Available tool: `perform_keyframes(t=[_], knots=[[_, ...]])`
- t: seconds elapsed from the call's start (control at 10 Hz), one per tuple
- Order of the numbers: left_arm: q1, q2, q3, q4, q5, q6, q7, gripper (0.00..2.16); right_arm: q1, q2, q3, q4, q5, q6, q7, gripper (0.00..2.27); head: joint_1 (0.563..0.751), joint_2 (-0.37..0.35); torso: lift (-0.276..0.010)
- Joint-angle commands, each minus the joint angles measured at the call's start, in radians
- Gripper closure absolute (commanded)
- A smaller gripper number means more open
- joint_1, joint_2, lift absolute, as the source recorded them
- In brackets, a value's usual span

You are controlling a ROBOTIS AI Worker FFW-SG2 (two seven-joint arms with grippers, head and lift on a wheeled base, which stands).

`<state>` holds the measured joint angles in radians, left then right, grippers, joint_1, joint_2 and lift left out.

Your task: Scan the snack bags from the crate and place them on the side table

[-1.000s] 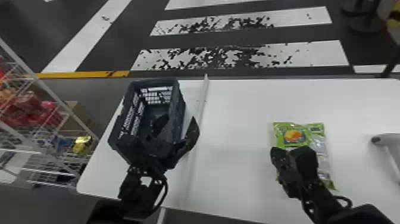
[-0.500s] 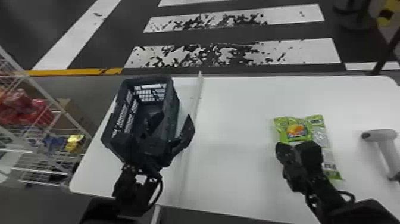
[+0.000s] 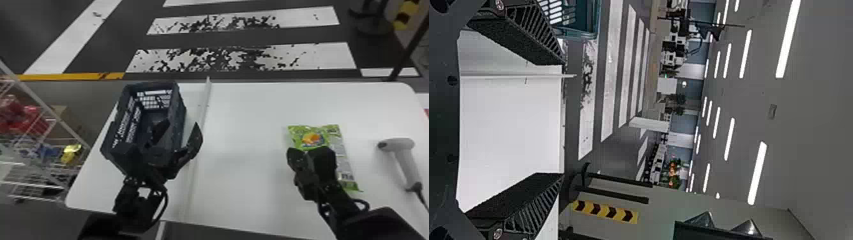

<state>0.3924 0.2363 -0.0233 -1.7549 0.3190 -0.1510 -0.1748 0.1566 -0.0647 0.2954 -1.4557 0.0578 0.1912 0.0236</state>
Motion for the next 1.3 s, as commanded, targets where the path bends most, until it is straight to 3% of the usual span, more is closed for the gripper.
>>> perform_keyframes(t=[0.0, 0.7, 1.2], knots=[[-0.006, 0.000, -0.004, 0.000, 0.000, 0.000, 0.000, 0.08, -0.017, 0.000, -0.001, 0.018, 0.004, 0.001, -0.002, 2.25, 0.695, 0.178, -0.050], [-0.010, 0.006, -0.012, 0.008, 0.002, 0.003, 0.000, 0.08, -0.052, -0.007, -0.047, 0.064, 0.022, 0.035, -0.016, 2.25, 0.695, 0.135, -0.050], [-0.010, 0.008, -0.012, 0.011, 0.003, 0.003, 0.001, 0.08, -0.005, -0.021, -0.065, -0.029, 0.028, 0.054, 0.012, 2.22, 0.695, 0.111, -0.050]])
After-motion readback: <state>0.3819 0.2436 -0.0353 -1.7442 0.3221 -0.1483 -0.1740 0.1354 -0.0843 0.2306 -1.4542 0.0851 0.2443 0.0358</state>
